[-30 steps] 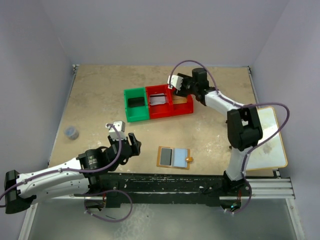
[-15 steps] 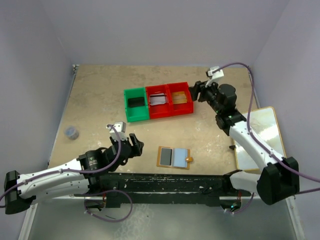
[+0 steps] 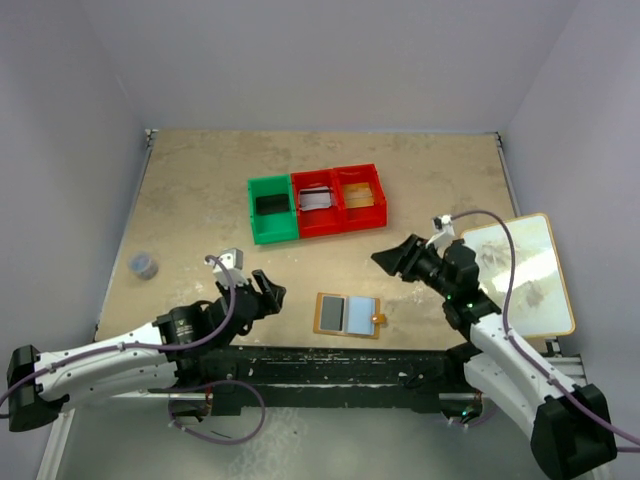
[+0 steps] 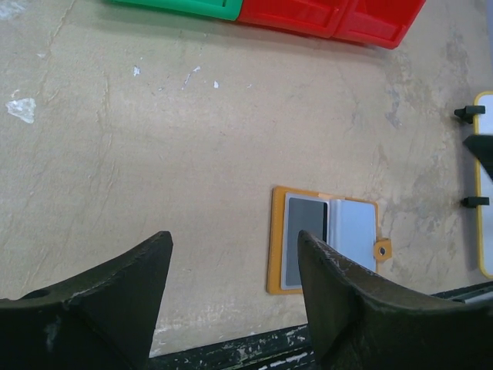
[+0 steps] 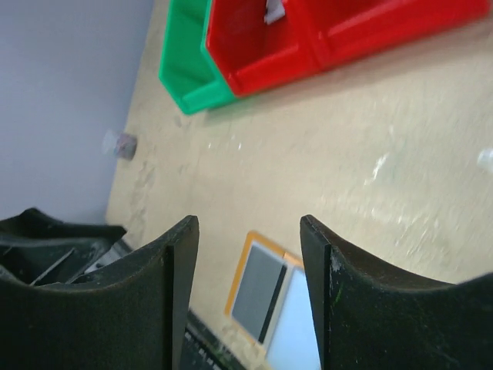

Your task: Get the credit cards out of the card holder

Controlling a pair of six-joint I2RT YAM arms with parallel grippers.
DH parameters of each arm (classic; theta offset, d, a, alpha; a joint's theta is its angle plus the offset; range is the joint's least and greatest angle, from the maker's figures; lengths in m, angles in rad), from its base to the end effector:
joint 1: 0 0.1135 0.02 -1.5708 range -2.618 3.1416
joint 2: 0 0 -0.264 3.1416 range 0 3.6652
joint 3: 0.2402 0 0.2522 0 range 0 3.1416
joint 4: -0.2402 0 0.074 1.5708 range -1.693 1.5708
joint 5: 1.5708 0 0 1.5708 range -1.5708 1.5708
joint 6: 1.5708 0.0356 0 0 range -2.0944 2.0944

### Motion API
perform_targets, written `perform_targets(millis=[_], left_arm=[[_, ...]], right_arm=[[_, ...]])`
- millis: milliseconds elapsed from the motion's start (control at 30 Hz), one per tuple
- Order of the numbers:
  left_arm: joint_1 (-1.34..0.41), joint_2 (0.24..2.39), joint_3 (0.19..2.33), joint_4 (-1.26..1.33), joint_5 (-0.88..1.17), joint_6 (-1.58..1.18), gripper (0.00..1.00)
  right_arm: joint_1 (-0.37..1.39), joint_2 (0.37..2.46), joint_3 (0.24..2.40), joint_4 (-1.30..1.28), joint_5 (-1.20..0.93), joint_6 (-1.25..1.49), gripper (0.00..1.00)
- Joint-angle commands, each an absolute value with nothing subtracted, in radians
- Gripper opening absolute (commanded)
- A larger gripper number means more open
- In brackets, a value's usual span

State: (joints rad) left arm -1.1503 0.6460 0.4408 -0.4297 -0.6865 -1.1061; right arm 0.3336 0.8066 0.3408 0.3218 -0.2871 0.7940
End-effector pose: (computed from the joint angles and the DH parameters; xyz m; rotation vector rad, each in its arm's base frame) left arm 0.0790 -0.1213 0.2210 -0.3288 2.0827 -0.6300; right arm 0.1764 0.0718 0.2322 0.1934 1.8220 1.0630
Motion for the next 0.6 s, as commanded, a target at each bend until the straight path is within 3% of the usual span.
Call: perform_targets(millis=[0,100,267,567], left_arm=[[-1.149,0.676,0.442,-0.384,-0.703,-1.138,0.62],[-1.149,0.687,0.454,-0.384,-0.702,-1.161,0.57],[-1.149,0.637,0.423,-0.389,-0.749,-1.209,0.59],[-1.149,0.754,0.413,-0.223,-0.636,-1.142,0.51]], right_arm=[[0.347,0.737,0.242,0.410,-0.426,1.001,0.58],[0.366,0.683,0.195,0.378,-0.420,1.032,0.56],[0.391,0.655,0.171,0.314,-0.434,1.035,0.56],[0.590,0.813,0.158,0.456,-0.312,1.132,0.49]])
